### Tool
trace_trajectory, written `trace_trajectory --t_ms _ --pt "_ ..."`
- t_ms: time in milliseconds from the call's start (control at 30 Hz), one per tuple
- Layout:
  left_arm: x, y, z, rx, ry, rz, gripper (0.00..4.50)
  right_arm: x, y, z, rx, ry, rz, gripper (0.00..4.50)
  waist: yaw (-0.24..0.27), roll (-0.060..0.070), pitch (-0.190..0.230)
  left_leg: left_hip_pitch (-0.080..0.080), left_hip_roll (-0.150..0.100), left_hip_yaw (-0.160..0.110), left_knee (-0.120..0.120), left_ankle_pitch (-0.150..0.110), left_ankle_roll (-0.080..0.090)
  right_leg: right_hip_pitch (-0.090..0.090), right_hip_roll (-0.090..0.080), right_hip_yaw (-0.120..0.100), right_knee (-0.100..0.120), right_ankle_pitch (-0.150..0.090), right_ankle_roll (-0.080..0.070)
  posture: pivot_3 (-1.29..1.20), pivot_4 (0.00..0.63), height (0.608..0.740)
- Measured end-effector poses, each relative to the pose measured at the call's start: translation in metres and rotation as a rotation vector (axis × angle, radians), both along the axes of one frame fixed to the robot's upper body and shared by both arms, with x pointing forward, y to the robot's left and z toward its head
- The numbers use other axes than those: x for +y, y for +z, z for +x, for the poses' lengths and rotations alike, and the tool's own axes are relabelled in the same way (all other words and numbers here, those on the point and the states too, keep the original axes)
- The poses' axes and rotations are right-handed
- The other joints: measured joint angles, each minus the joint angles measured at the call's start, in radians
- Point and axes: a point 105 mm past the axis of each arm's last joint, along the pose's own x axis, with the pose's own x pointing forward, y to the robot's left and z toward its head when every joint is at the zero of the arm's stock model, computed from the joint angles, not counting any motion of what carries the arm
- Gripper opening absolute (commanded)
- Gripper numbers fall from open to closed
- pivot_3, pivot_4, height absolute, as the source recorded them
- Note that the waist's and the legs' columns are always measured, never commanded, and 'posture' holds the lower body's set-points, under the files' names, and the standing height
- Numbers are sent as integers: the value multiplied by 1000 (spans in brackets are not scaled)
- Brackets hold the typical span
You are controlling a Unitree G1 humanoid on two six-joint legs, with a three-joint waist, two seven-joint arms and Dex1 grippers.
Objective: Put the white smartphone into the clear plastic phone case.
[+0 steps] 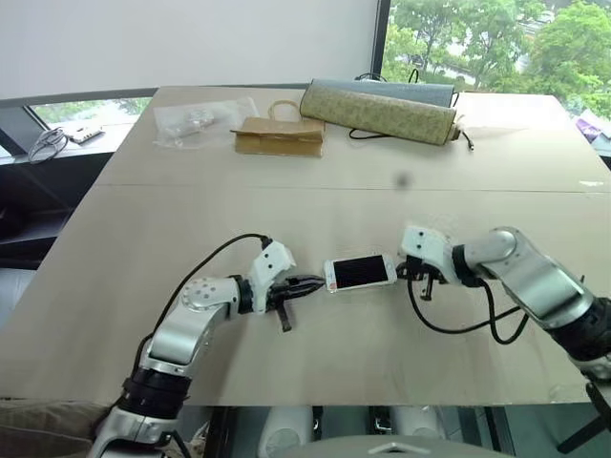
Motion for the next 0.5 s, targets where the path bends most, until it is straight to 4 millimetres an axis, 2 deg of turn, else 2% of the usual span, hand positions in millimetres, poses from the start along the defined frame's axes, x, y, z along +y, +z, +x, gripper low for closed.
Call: trace_trajectory --t_ms 67,233,500 --pt "-5 1 -1 -3 -15 -7 82 -1 4 9 -28 2 -8 0 3 0 0 -5 0 0 0 0 0 -4 0 0 0 1 2 0 150 740" --pt "-9 3 -1 10 -24 -6 82 -4 5 11 -36 18 -25 0 12 0 0 -8 -1 -1 1 0 0 -7 1 -2 -1 1 2 0 150 740" --pt "-14 16 10 -23 -26 1 82 -16 3 -5 -1 6 -49 0 13 0 1 -9 -1 -2 1 0 0 -6 1 -3 -1 1 2 0 150 740"
